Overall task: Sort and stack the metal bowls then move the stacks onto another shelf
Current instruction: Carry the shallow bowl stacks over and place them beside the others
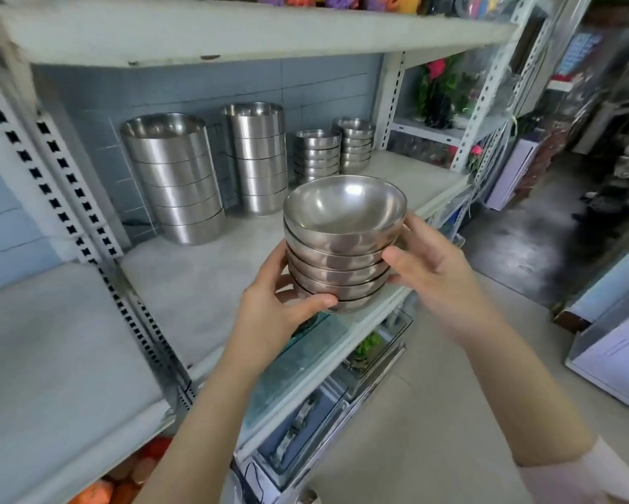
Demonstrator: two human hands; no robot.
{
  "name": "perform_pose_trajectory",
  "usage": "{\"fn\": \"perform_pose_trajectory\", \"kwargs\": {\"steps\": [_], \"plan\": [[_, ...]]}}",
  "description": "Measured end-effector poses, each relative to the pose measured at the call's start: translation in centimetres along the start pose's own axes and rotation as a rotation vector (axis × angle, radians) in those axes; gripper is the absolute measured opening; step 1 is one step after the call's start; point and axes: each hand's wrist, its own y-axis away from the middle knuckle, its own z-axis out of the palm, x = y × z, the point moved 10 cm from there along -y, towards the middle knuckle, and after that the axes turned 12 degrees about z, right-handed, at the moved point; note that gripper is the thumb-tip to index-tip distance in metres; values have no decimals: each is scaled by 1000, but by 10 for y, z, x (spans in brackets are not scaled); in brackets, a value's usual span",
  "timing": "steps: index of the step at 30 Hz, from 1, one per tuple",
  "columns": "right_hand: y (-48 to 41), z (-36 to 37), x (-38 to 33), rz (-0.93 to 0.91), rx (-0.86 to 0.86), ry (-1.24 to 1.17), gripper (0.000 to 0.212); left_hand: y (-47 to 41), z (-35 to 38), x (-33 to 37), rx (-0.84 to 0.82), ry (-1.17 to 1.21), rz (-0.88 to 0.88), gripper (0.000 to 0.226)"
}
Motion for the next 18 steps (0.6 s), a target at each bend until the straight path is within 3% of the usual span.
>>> {"fn": "perform_pose_trajectory", "kwargs": {"steps": [11, 18], "plan": [[-170, -144, 59, 130, 41, 4, 89, -180, 125, -87, -140, 7, -41, 100], [-303, -232, 98, 111, -100, 156, 81, -298, 197, -160, -23, 9, -90, 100]]}}
